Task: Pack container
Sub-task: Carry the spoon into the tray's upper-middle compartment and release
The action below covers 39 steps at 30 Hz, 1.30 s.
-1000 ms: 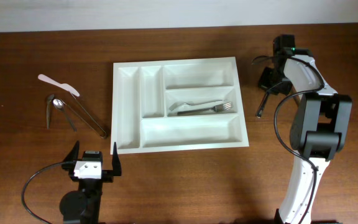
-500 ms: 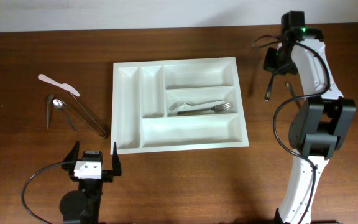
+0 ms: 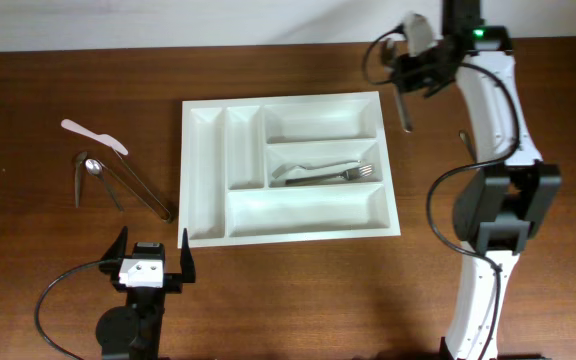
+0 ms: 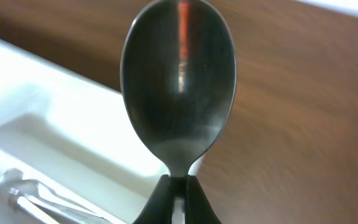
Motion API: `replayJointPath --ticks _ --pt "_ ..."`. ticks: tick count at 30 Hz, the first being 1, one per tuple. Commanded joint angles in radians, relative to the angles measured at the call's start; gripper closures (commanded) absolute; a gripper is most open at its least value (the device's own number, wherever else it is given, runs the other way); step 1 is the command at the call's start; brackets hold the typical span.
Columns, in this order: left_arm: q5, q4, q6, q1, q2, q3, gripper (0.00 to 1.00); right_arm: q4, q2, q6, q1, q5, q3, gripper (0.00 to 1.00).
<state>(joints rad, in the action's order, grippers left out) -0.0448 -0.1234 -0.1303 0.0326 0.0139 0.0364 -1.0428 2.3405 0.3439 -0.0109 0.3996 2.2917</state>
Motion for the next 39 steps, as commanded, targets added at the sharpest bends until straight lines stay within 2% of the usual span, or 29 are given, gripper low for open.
replayJointPath --ticks 1,6,10,21,28,31,34,39 --pt "0.007 0.000 0.013 -0.005 -0.008 -0.006 0.01 0.007 0.002 0.252 -0.092 0.067 0.022 0.96" --pt "0.007 0.000 0.013 -0.005 -0.008 -0.006 0.01 0.011 0.010 0.551 -0.215 0.008 0.022 0.96" --pt "0.007 0.000 0.013 -0.005 -0.008 -0.006 0.01 0.039 0.031 0.693 -0.291 -0.062 0.019 0.96" --pt "0.007 0.000 0.013 -0.005 -0.008 -0.006 0.01 0.076 0.135 0.698 -0.302 -0.079 0.009 0.96" --pt "0.008 0.000 0.013 -0.005 -0.008 -0.006 0.01 0.103 0.136 0.695 -0.290 -0.075 0.009 0.95" --pt "0.007 0.000 0.013 -0.005 -0.008 -0.006 0.01 0.110 0.136 0.662 -0.285 -0.075 0.009 0.62" --pt "0.007 0.000 0.013 -0.005 -0.008 -0.006 0.01 0.148 0.136 0.566 -0.277 -0.075 0.009 0.51" --pt "0.007 0.000 0.013 -0.005 -0.008 -0.006 0.01 0.183 0.122 0.441 -0.262 -0.075 0.024 0.42"
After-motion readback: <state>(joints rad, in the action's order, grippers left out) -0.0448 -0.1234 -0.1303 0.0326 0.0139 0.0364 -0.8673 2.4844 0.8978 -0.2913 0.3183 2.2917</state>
